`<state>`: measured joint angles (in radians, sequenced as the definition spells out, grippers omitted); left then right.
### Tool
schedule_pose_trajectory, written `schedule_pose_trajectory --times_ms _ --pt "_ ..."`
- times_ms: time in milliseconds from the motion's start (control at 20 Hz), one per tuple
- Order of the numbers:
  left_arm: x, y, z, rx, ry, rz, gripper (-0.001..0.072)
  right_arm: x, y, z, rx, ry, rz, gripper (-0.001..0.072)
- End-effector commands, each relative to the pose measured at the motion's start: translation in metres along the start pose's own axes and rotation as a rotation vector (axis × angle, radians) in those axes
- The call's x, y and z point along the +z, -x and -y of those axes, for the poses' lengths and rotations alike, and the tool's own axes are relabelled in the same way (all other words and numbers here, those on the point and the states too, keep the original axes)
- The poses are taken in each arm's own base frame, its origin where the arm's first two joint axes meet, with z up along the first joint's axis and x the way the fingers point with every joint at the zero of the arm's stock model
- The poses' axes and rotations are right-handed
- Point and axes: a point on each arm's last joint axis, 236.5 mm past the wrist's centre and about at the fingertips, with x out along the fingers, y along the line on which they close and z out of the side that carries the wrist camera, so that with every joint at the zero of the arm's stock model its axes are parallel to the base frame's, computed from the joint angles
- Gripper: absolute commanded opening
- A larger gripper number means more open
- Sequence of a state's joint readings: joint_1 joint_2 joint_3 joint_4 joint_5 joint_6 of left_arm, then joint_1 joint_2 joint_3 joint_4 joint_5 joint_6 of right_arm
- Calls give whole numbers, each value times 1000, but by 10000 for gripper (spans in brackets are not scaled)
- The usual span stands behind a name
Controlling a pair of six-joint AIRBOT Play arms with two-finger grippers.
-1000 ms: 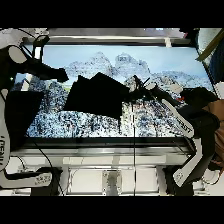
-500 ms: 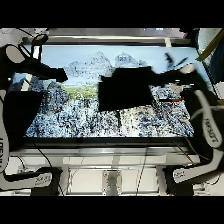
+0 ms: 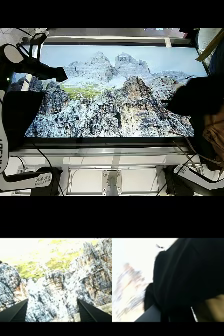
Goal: Fold the clothes and pants, and hang the long-sleeved shirts on hangers.
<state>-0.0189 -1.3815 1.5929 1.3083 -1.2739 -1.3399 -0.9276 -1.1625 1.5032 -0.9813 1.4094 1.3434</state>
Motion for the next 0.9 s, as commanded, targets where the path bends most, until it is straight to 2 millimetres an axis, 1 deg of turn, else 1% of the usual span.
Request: schedule_pose_trajectory --times_ms 0,50,100,150,200,250,300,350,400,450,500,550,600,650,700,750,800,850 --pt "0 0 0 1 12 1 677 -11 91 91 -247 -176 120 11" --pt "0 0 0 1 12 2 677 -26 104 119 -324 -233 98 11" --pt "0 0 0 1 12 2 677 -45 109 142 -388 -285 56 11" --pt "0 0 0 1 12 1 677 -62 109 159 -433 -325 17 11" --pt "0 0 0 1 13 1 677 -77 102 172 -451 -358 -18 11" --pt "0 0 0 1 24 1 677 -93 87 181 -445 -387 -53 11" --pt "0 0 0 1 31 2 677 -108 72 186 -431 -414 -86 12" --pt "0 0 0 1 34 1 677 -127 57 190 -411 -446 -136 20" --pt "0 0 0 1 34 1 677 -146 50 193 -411 -468 -190 177" --pt "0 0 0 1 34 1 677 -162 49 195 -425 -481 -245 425" --pt "0 0 0 1 34 1 677 -170 54 195 -441 -484 -281 535" --pt "0 0 0 0 34 0 677 -166 60 193 -450 -488 -279 532" --pt "0 0 0 0 40 0 677 -151 69 190 -461 -517 -231 532" --pt "0 0 0 0 50 0 677 -130 78 183 -451 -524 -164 532" --pt "0 0 0 0 52 0 677 -102 88 168 -415 -510 -87 530" --pt "0 0 0 0 52 0 677 -74 96 148 -357 -483 -7 527" --pt "0 0 0 0 52 0 678 -44 101 117 -260 -436 74 484" --pt "-1 0 0 -1 52 -2 678 -20 102 79 -145 -382 145 391"
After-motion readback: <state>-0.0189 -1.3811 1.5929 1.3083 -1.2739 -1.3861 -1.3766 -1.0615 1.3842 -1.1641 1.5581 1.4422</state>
